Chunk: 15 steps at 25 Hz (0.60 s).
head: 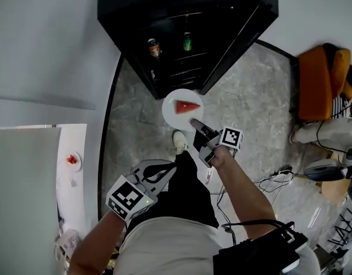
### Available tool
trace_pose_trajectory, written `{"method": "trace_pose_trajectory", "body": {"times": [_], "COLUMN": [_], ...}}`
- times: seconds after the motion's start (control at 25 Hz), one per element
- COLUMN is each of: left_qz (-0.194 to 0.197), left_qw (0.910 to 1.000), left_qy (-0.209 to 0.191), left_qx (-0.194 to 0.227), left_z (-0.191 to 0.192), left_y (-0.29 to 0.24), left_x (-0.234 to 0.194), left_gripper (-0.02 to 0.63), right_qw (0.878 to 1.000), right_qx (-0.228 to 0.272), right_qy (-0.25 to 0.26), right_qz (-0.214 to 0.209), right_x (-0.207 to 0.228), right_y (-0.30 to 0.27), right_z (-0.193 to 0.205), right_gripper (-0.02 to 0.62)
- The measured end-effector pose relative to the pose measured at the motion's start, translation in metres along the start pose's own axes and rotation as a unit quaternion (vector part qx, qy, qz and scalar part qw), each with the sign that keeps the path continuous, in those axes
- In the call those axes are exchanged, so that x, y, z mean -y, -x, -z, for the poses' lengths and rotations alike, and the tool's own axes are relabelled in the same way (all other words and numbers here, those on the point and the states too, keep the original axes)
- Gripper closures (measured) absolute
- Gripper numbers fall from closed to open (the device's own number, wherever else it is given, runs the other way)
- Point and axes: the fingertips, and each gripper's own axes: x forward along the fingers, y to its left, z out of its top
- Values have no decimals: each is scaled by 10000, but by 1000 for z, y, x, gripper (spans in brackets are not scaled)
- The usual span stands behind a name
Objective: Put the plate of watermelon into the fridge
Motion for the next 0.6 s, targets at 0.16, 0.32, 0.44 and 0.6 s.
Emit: {"method": "trace_pose_trajectory", "body": {"times": [0.16,0.32,0.44,0.6], "left_qz": [103,295,498,796], "left_qw": [9999,9991,9978,9941], "left_qy": [-103,-274,-365,-533], "left_qx": [-63,-138,-256,-516], "left_z": [-8,-13,-13,-5], "left_y": [-36,-70,-93,-122], "left_x": [-34,-60,-75,-94], "left_gripper": [591,591,591,591], "right_qw": [10000,9997,9996,9993], "right_qx": [12,155,211,300], "right_qy": [-36,-166,-146,-176], "right_qz": [-23,-104,-101,-154], "right_x": [29,51,63,83], "right_y": [-44,-81,-102,-124], "right_z": [-42,-76,-97,-117], "right_gripper": [572,572,572,572]}}
